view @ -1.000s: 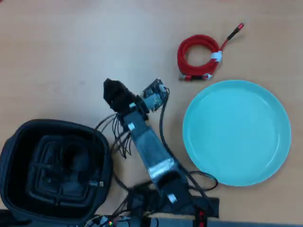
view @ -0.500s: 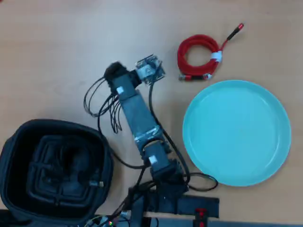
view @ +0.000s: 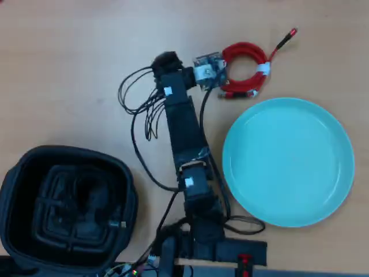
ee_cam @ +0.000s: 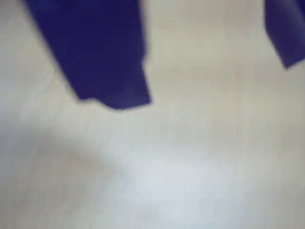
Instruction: Put a black charging cable in a black bowl and put a red charging cable in a green bowl
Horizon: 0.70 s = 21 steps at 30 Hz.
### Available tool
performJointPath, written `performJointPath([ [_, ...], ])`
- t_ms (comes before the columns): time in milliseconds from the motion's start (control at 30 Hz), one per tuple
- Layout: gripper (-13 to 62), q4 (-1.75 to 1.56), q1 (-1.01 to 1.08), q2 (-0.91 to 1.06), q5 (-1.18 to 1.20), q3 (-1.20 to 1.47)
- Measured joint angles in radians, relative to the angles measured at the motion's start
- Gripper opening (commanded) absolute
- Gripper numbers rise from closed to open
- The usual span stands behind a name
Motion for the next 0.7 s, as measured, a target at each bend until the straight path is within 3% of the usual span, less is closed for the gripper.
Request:
performJointPath([
  [700, 31.2, -0.009, 0.425, -0.006, 0.031, 0.189],
])
